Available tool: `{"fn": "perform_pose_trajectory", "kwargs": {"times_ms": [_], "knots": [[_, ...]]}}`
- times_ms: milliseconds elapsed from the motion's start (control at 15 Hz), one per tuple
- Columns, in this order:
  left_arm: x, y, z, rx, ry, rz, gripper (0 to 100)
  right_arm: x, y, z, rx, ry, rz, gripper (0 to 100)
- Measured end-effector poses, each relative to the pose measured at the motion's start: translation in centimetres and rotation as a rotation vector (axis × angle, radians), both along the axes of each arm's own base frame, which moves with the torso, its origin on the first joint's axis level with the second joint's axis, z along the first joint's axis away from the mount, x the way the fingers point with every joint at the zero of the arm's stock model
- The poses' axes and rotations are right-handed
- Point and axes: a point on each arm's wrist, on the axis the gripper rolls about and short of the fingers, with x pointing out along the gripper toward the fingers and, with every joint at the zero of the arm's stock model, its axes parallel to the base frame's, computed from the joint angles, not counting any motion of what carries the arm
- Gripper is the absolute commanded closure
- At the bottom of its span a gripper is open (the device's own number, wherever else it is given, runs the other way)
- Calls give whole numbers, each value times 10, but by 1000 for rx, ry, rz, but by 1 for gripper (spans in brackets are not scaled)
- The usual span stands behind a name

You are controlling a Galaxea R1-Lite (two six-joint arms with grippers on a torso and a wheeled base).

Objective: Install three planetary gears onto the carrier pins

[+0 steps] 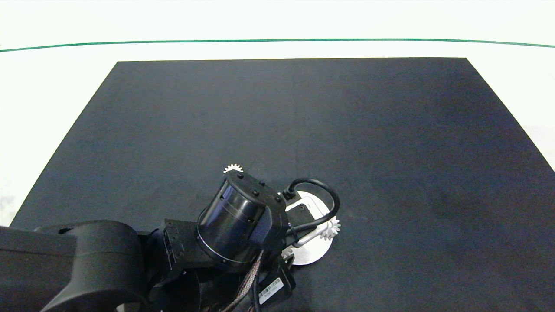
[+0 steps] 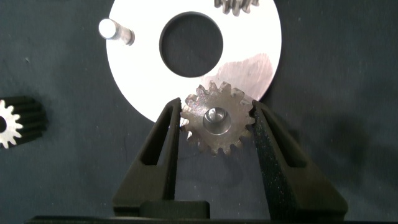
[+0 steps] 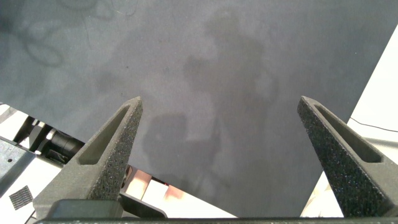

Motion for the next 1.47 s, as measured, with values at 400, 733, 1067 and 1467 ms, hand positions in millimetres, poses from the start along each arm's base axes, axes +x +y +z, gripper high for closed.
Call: {"fn": "perform_pose_trajectory", "kwargs": {"times_ms": [400, 733, 1067, 1467], "knots": [[1, -1, -2, 4, 0, -2, 99, 0, 0, 0, 1, -1, 0, 0], [1, 0, -4, 14, 2, -5, 99, 0, 0, 0, 2, -2, 1, 0], [0, 1, -7, 23, 11, -4, 99, 0, 0, 0, 1, -1, 1, 0], [-1, 1, -8, 21, 13, -4, 0, 0, 0, 0, 1, -1, 1, 0]]}}
